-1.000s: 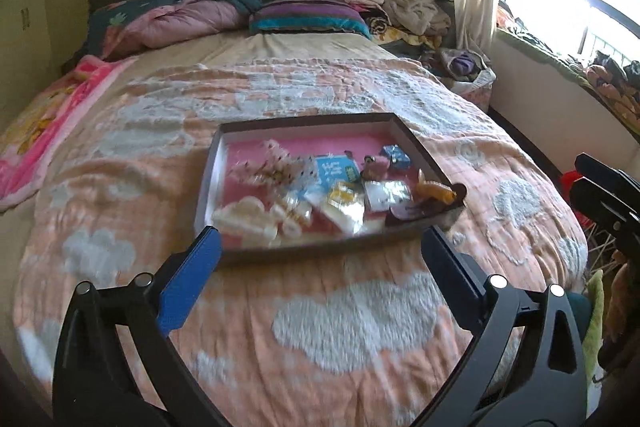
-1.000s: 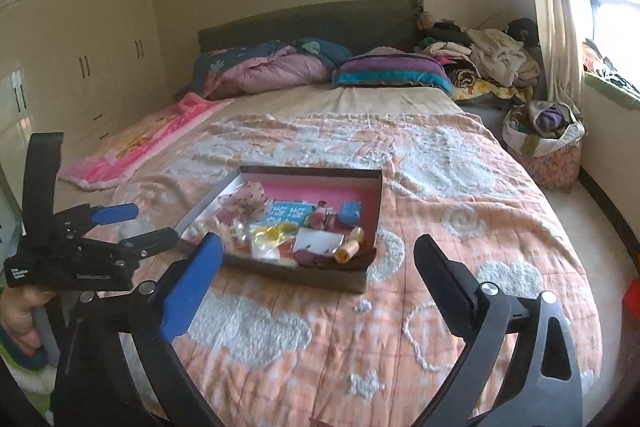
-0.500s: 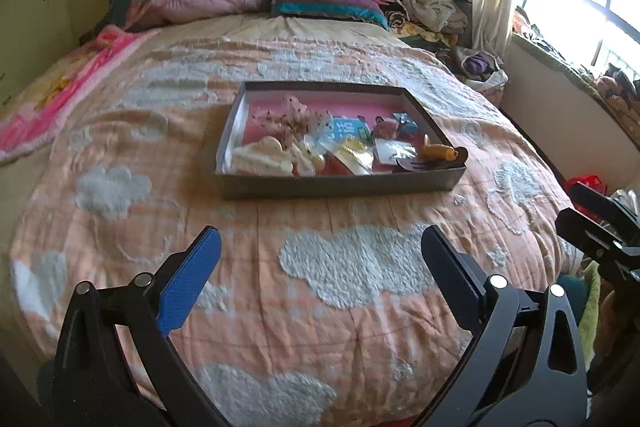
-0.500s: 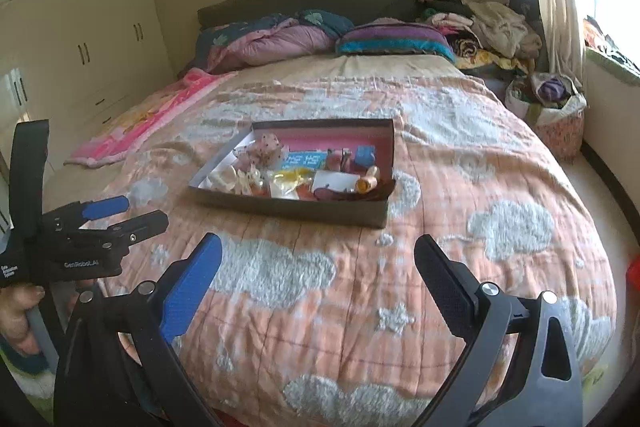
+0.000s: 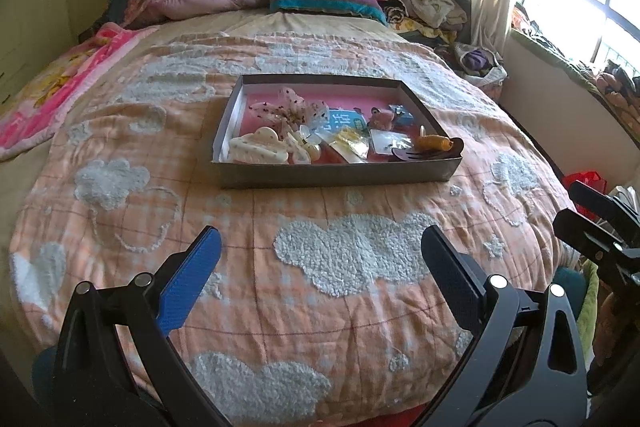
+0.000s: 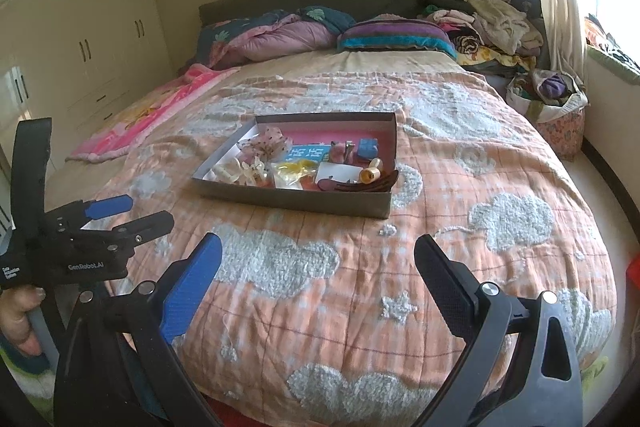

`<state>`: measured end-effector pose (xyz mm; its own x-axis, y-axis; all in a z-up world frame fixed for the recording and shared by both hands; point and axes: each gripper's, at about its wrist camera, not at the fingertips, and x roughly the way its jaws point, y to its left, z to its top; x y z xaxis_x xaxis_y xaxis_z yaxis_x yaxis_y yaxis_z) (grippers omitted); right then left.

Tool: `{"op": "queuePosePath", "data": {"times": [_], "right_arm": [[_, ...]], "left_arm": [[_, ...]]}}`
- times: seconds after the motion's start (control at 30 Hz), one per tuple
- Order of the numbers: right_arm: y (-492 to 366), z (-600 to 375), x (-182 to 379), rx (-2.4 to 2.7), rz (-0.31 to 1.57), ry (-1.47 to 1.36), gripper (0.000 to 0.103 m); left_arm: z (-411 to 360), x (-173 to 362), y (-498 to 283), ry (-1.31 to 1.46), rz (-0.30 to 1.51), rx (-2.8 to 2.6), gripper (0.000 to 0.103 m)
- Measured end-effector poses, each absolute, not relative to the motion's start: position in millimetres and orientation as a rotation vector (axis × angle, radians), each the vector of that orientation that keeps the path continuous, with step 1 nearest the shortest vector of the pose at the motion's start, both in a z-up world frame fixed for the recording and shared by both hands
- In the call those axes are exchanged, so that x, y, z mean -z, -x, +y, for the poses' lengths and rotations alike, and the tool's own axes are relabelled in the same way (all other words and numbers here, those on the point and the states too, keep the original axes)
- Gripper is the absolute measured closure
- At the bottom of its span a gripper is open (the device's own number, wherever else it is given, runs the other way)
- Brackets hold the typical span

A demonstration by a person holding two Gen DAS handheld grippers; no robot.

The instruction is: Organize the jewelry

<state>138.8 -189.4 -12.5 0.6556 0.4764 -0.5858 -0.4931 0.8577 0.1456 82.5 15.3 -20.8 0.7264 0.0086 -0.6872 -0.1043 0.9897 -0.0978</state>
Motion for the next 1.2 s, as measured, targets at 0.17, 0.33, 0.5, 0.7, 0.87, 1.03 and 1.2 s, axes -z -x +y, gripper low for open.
{"op": "queuePosePath", "data": {"times": [0.17,0.33,0.5,0.7,0.87,1.03,1.2], "right_arm": [[-137.9,-190.3,10.9,-0.548,0.649,0.027,0.007],[-136.9,-192.8,8.6,-0.543,0.645,0.019,0.007],[-136.1,-194.7,6.4,-0.537,0.642,0.016,0.007],[-135.9,-194.9,6.2,-0.538,0.641,0.017,0.007],[-135.7,-194.5,6.5,-0.536,0.643,0.017,0.007],[-135.5,-195.2,6.5,-0.535,0.641,0.018,0.007],[-135.1,-195.4,6.3,-0.535,0.642,0.018,0.007]], "left_arm": [[15.8,19.8,-81.4,0.133,0.757,-0.058,0.01],[16.4,18.2,-79.4,0.13,0.755,-0.054,0.01],[16.3,16.2,-77.4,0.13,0.753,-0.053,0.01],[16.3,15.9,-77.5,0.128,0.751,-0.051,0.01],[16.3,15.4,-77.4,0.126,0.748,-0.054,0.009],[17.0,15.6,-77.0,0.126,0.748,-0.053,0.01],[18.4,11.9,-76.9,0.123,0.744,-0.06,0.009]]}}
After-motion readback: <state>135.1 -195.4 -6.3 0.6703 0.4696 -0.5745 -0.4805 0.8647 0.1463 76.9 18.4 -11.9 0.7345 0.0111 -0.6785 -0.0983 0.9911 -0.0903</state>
